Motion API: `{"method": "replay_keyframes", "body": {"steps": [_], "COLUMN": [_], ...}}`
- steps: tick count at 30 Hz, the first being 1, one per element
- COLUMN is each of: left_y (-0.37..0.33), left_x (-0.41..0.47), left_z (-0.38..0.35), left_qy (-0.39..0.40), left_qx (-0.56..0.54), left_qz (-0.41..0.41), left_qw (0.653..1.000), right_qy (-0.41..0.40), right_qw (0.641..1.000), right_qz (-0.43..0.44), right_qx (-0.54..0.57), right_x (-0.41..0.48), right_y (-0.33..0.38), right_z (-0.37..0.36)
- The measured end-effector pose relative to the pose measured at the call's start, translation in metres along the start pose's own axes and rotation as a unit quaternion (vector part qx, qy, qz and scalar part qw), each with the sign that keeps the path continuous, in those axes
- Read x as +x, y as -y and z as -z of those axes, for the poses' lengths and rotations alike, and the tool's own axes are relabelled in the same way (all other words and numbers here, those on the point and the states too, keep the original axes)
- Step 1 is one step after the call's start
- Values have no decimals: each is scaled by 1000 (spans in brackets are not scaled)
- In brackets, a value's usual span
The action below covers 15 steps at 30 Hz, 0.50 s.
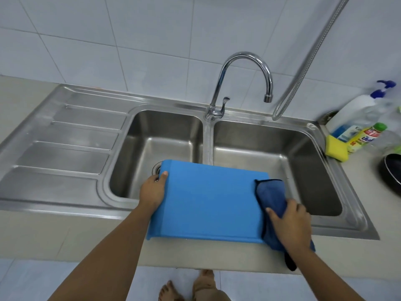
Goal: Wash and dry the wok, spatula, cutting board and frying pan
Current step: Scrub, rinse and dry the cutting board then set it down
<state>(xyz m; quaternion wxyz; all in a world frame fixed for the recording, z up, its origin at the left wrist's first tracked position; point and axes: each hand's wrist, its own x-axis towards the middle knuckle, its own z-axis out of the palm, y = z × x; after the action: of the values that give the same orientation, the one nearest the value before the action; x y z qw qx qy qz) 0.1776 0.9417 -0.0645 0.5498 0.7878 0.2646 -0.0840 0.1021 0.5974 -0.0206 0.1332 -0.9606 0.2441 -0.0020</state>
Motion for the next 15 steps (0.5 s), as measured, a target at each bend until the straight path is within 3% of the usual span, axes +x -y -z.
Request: {"method": "replay_keyframes", "body": {"steps": [2,6,8,12,15], "left_y": [-2,-2,-1,0,1], "left_x": [0,0,1,2,4], "left_z": [-1,-1,0,-2,0], "left_qy": [-4,-7,-3,-15,-24], "left_qx": [7,21,17,38,38], "left_qz": [-4,-13,-11,-22,-25], "left_qw": [1000,1000,1000,999,999], "right_qy": [9,46,64,113,97], "right_qw": [999,999,996,959,953], "right_qz": [-31,6,59,258,287], "right_qx": [-2,13,27,16,14], "right_x": [6,-15,-39,-69,-36], "right_y": [5,63,108,185,196], "right_z": [2,-15,-27,-45,-52]}}
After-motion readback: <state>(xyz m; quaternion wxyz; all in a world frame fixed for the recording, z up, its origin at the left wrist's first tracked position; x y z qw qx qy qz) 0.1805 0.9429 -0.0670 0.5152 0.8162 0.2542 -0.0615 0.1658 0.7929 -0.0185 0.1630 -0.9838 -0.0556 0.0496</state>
